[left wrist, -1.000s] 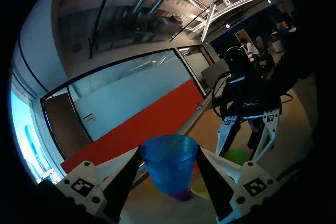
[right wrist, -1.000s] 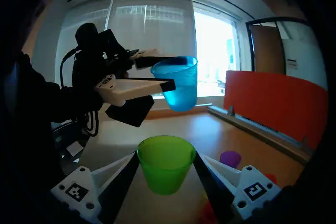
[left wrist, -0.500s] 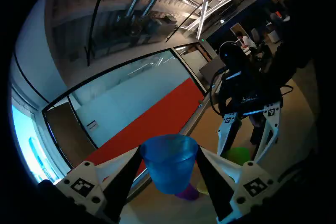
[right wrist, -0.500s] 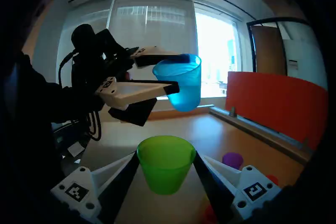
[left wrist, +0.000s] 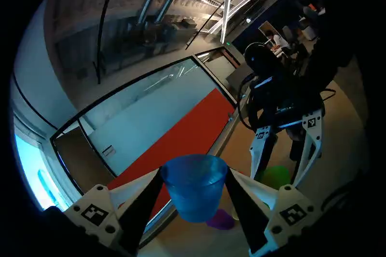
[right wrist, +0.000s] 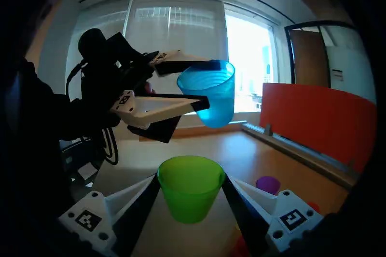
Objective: Pour water
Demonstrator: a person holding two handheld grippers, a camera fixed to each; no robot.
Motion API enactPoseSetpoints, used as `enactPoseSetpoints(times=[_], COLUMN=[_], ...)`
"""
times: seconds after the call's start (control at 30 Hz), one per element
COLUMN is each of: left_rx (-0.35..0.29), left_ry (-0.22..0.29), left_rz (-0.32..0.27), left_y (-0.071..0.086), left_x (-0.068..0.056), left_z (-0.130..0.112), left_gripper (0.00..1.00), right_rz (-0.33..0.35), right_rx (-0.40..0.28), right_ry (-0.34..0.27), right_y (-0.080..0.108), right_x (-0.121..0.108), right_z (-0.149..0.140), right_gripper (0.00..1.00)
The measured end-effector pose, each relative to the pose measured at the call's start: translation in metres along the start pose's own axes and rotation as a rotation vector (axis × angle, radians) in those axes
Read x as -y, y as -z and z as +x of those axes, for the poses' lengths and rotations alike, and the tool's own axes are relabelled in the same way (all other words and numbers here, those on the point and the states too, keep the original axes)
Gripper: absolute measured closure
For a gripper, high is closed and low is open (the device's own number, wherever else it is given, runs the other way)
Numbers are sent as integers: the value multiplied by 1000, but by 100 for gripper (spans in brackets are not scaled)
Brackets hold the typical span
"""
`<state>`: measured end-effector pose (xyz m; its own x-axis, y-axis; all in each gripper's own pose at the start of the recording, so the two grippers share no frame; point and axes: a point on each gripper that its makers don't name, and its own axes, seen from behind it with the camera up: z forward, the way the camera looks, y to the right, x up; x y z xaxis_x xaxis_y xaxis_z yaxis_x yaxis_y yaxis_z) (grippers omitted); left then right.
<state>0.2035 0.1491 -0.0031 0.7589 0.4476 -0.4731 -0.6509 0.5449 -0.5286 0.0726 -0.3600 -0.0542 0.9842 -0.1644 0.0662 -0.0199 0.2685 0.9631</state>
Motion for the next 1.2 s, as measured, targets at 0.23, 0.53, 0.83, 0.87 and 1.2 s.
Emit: enactPoseSetpoints(times=[0.23, 0.53, 0.83, 0.87, 1.2], left_rx=[-1, -7, -9, -9, -14], left_ry=[-36, -86, -125, -127, -151], left_rz=[2, -8, -9, -8, -5], left_y=[0, -2, -3, -4, -3], left_x=[-2, -7, -10, -10, -10], left_z=[1, 5, 7, 6, 6], left_gripper=[13, 13, 13, 13, 13], right_rz=[1, 2, 1, 0, -2], right_rx=[-1, -4, -6, -6, -6], right_ry=[3, 4, 7, 6, 8], right_y=[0, 0, 1, 1, 3], right_x=[1, 1, 1, 1, 0], right_z=[2, 4, 3, 3, 3], right_gripper=[7, 7, 6, 7, 7])
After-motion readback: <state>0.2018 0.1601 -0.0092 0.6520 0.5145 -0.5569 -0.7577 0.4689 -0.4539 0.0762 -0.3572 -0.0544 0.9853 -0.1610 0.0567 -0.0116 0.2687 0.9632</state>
